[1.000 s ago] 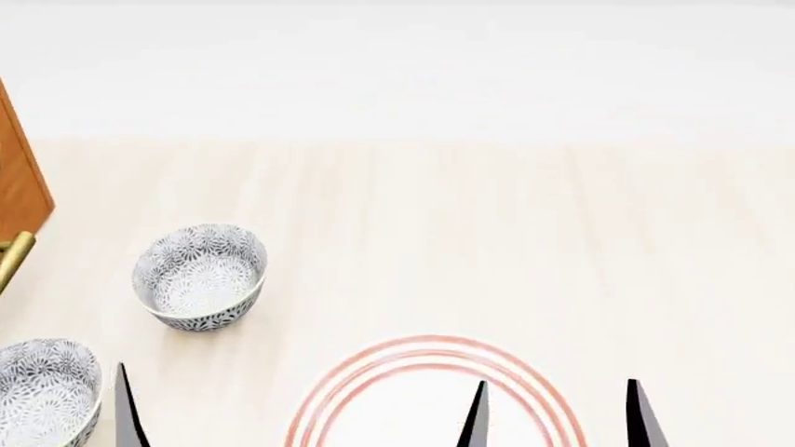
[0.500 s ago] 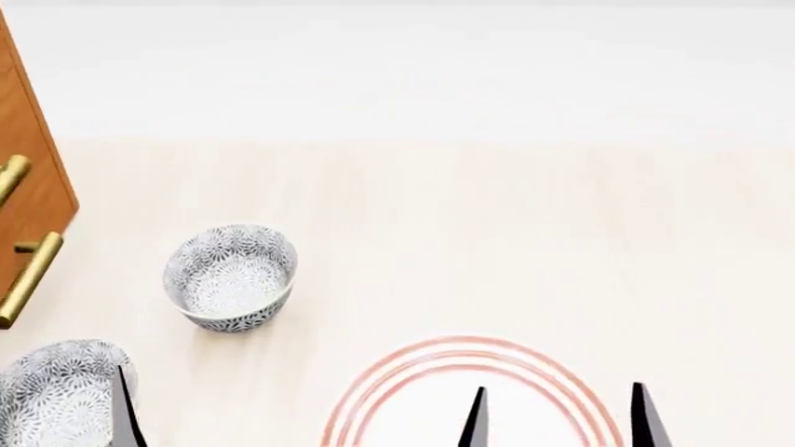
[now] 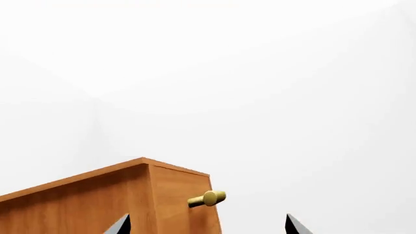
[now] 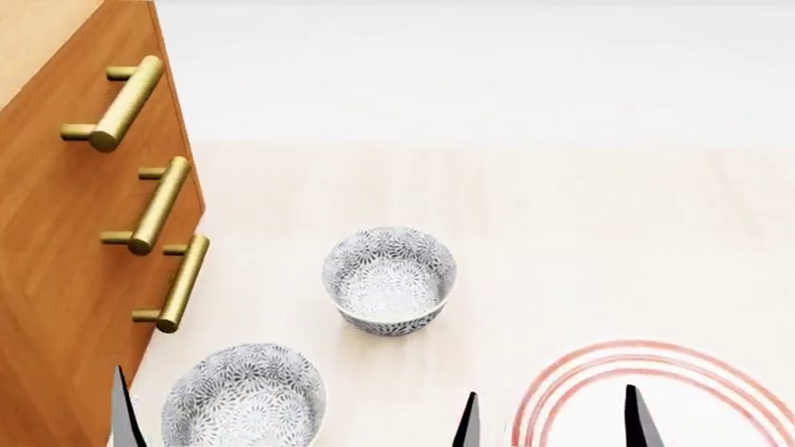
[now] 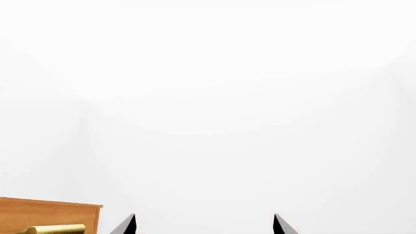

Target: Pick up the bowl and put it in the front on the plate.

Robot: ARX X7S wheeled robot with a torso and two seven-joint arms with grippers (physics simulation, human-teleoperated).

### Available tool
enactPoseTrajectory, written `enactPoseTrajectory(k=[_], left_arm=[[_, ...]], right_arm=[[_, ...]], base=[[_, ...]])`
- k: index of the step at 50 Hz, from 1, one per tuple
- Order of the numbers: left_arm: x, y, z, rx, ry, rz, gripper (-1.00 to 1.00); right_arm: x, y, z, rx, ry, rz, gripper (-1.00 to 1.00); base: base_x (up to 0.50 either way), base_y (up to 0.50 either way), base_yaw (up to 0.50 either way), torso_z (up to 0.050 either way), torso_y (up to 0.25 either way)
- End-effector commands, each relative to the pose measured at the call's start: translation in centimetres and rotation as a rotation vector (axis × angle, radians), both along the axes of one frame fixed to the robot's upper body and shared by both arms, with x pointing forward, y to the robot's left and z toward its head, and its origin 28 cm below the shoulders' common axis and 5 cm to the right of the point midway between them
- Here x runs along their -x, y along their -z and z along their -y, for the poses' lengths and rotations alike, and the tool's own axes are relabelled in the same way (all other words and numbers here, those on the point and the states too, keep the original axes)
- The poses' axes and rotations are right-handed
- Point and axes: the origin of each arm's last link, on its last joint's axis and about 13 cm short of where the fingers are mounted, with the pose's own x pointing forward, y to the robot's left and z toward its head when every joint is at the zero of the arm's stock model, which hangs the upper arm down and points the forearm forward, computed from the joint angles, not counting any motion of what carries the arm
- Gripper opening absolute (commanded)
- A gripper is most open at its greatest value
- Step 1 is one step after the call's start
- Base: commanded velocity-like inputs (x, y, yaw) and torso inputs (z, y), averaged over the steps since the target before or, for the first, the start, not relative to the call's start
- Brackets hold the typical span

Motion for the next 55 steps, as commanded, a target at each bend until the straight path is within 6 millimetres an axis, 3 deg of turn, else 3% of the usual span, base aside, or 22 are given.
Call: enactPoseTrajectory(k=[1,21,44,55], left_arm=[[0.0,-0.24,-0.09,0.008,-0.009,0.013,1.0],[-0.14,-0.05,0.09,-0.007,-0.01,-0.017,1.0],[-0.05,-0.03,0.1,-0.015,-0.019,-0.012,1.0],[0.47,-0.62,0.23,-0.019,-0.003,0.069,1.0]], right_arm=[[-0.08,-0.08,0.02,0.014,0.008,0.016,1.0],[-0.25,-0.04,0.07,0.002,0.015,-0.001,1.0],[-0.25,0.09,0.07,0.004,0.015,-0.008,1.0],[-0.43,-0.12,0.07,0.01,0.03,-0.017,1.0]], base=[[0.0,0.0,0.0,0.0,0.0],[0.0,0.0,0.0,0.0,-0.009],[0.0,0.0,0.0,0.004,-0.216],[0.0,0.0,0.0,0.0,-0.012]])
